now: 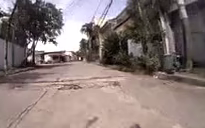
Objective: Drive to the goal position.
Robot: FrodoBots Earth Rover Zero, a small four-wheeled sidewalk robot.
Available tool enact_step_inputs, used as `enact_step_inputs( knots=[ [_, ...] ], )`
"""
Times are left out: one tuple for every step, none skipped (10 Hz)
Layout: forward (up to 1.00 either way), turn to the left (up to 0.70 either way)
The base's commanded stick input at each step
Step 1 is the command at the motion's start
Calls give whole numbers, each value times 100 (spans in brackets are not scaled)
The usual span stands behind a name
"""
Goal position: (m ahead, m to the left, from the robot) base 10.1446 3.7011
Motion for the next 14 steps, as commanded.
enact_step_inputs(
  knots=[
    [70, 0],
    [70, 0],
    [70, 0],
    [70, 0],
    [70, 0],
    [70, 0],
    [70, 0],
    [70, 0],
    [70, 0],
    [70, 0],
    [70, 0],
    [70, 0],
    [70, 0],
    [70, 0]
  ],
)
